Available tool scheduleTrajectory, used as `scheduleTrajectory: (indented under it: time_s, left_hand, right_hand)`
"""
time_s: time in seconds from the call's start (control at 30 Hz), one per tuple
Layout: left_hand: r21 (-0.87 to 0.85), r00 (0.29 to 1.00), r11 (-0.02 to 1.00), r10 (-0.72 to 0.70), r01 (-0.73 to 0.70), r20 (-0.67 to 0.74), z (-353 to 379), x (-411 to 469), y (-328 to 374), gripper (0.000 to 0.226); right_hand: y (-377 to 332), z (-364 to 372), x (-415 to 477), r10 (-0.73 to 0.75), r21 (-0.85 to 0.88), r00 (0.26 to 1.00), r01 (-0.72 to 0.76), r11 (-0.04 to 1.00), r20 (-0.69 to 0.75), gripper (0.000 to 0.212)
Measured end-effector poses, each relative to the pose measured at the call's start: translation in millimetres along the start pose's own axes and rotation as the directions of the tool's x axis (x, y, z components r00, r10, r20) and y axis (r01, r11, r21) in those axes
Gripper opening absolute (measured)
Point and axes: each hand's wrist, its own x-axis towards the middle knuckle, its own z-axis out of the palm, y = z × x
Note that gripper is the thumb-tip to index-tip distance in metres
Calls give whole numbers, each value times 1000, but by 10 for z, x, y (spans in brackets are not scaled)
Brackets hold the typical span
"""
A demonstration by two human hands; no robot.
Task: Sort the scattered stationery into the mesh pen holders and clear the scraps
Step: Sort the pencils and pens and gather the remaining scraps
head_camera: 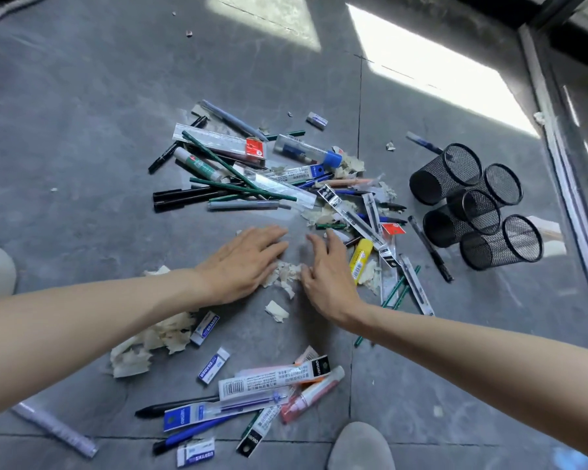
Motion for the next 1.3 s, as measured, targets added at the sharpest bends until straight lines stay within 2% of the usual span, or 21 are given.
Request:
scheduleTrajectory:
  time_s: [0.13,0.23,0.3,0.4,0.43,0.53,0.57,0.63,0.7,0.8,0.83,0.93,1.07,1.17,1.3]
  left_hand:
    - [-15,998,998,59,-59,20,29,258,175,49]
    - [-8,990,993,122,-121,76,51,542,349,59]
    - [-3,982,987,158,-159,101,65,707,435,66]
    - [-8,981,986,168,-168,101,106,873,424,69]
    - [12,983,984,175,-176,59,133,905,397,61]
    - [153,970,978,166,-139,-177,169,917,357,13]
    - [156,964,982,140,-106,-227,160,902,362,7]
    - [162,955,986,78,-32,-286,142,864,379,12]
    - [175,962,984,62,-16,-265,120,834,432,21]
    - [206,996,979,23,-6,-81,113,824,549,34]
    - [209,998,978,-8,22,-63,118,827,576,33]
    - [138,987,986,-75,94,-139,121,850,614,19]
    - [-114,962,971,-224,208,-155,21,920,644,13]
    - [-269,925,908,-361,320,-118,-64,998,602,23]
    - [-399,904,859,-404,322,-141,-88,1081,581,28]
  right_hand:
    - [138,-75,27,211,-54,968,-220,974,-134,45]
    - [266,-102,-39,415,8,878,-426,905,-236,52]
    - [389,-110,-84,523,110,827,-512,852,-206,50]
    - [580,-159,-207,535,252,832,-492,833,-147,47]
    - [628,-185,-256,532,293,833,-477,829,-149,50]
    - [739,-227,-393,562,362,809,-479,800,-173,59]
    - [776,-236,-443,586,360,792,-504,785,-172,57]
    - [836,-251,-514,637,315,754,-573,757,-158,40]
    - [872,-277,-548,670,261,730,-626,735,-138,11]
    - [954,-299,-507,684,317,715,-622,716,-143,22]
    - [968,-308,-484,680,343,717,-606,717,-155,24]
    - [970,-318,-402,662,403,736,-567,718,-141,25]
    - [938,-263,-330,679,405,721,-584,703,-139,32]
    - [924,-231,-293,642,394,754,-554,734,-137,31]
    - [933,-265,-207,575,347,809,-509,788,-121,37]
